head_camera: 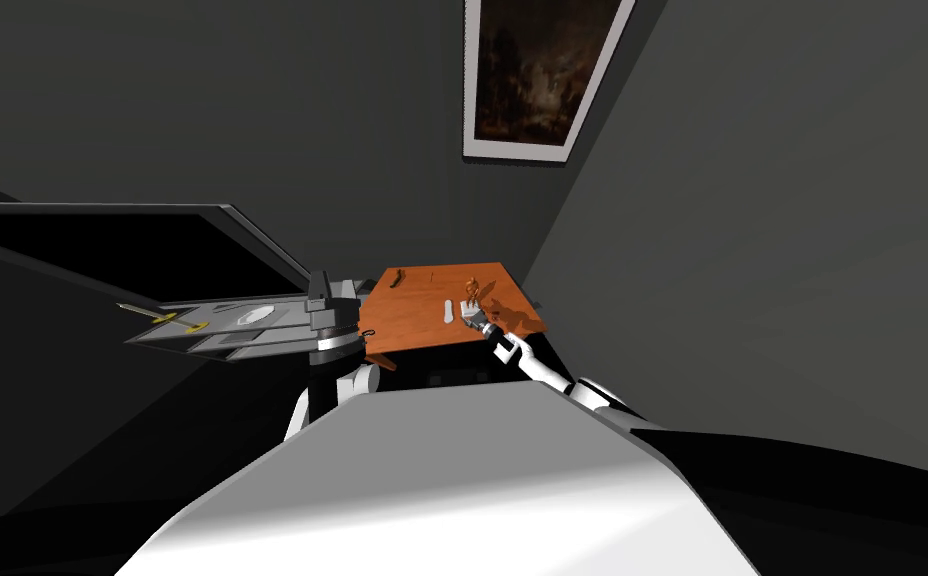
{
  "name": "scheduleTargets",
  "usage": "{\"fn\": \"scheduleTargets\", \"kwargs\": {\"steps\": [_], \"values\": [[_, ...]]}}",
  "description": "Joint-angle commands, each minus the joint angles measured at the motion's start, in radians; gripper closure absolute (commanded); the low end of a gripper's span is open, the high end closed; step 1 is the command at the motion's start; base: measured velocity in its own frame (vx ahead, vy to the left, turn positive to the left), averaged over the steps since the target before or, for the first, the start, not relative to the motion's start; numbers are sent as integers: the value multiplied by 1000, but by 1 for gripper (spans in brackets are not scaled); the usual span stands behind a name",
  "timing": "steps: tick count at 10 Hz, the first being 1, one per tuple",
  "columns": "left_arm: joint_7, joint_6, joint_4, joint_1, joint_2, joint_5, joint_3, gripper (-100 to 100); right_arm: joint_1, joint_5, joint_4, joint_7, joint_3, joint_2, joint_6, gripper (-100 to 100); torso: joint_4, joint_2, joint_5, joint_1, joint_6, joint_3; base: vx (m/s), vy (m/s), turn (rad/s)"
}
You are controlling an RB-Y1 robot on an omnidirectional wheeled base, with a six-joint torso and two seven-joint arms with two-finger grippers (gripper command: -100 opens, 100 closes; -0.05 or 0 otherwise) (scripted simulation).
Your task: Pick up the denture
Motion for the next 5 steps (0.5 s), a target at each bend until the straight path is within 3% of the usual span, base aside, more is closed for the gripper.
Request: {"fn": "scheduleTargets", "kwargs": {"steps": [1, 2, 5], "values": [[0, 0, 0, 0, 0, 0, 0, 0, -31, 3, 50, 50, 37, -18, 18, -100, 0, 0, 0, 0, 0, 0, 15, 14, -4], [0, 0, 0, 0, 0, 0, 0, 0, -31, 3, 64, 77, 37, -18, 18, -100, 0, 0, 0, 0, 0, 0, 13, 15, 1], [0, 0, 0, 0, 0, 0, 0, 0, -94, 6, 168, 164, 100, -47, 44, -100, 0, 0, 0, 0, 0, 0, 12, 13, -2]]}}
